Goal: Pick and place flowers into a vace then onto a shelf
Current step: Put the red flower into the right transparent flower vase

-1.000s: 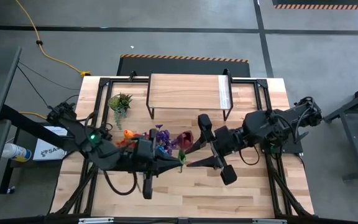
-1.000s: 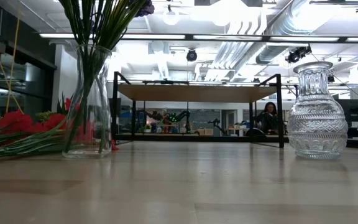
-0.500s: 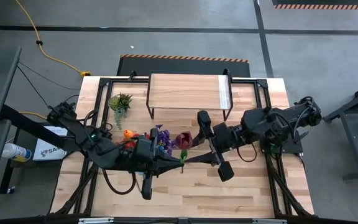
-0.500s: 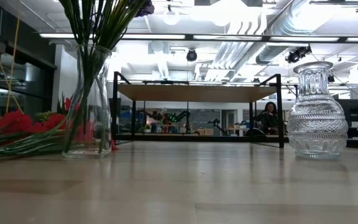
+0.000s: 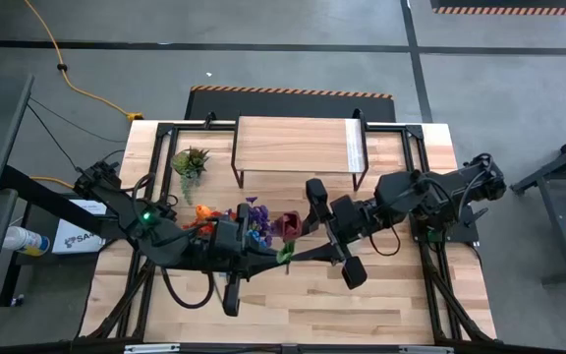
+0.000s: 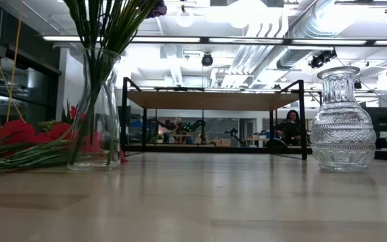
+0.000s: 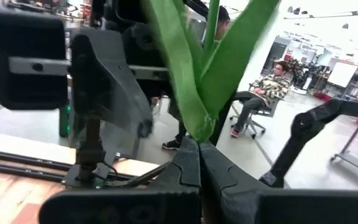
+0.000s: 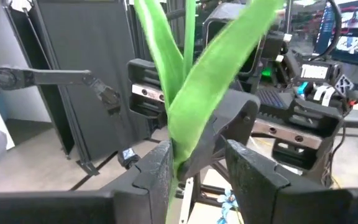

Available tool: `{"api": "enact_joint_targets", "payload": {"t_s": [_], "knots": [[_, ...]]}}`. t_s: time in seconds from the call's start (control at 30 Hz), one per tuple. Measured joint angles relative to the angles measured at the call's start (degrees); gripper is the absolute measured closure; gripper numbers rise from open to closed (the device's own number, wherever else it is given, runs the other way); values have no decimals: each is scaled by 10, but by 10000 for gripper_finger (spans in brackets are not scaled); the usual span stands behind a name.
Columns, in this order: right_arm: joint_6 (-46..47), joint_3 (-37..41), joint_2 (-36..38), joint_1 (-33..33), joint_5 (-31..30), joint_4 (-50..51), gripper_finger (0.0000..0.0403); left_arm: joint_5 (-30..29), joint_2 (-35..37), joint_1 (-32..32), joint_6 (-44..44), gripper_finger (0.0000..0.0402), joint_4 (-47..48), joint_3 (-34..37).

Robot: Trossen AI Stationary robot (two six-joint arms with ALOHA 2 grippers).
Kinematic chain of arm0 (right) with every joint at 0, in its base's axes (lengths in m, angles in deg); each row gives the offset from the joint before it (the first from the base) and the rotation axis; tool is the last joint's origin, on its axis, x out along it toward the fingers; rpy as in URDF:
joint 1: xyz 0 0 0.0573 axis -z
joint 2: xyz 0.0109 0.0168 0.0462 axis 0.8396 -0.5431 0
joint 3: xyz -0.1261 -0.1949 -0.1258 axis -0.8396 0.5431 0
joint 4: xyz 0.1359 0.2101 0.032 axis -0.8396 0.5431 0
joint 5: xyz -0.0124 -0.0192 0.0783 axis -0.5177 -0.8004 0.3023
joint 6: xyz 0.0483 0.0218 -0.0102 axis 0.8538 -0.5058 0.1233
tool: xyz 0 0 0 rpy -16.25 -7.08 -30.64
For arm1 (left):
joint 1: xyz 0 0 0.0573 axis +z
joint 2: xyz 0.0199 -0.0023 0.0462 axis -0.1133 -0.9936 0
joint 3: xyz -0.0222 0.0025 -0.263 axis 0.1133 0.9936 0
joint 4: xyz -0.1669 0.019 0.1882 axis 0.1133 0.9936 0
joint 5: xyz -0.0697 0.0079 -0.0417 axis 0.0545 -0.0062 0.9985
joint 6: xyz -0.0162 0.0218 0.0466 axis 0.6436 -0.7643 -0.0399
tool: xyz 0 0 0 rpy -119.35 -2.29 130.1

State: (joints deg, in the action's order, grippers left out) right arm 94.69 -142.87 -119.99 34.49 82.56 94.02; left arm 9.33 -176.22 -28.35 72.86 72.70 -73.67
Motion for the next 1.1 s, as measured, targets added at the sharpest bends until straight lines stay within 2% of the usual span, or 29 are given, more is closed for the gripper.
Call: {"api": "enact_joint_targets", "payload": {"t_s": [0.13,1.1], "knots": [[3,1,-1,-4,0,1,263,-23,0,0,-6,379,0,0],[0,1,-1,-6,0,-17,263,-21,0,0,-4,380,0,0]]}}
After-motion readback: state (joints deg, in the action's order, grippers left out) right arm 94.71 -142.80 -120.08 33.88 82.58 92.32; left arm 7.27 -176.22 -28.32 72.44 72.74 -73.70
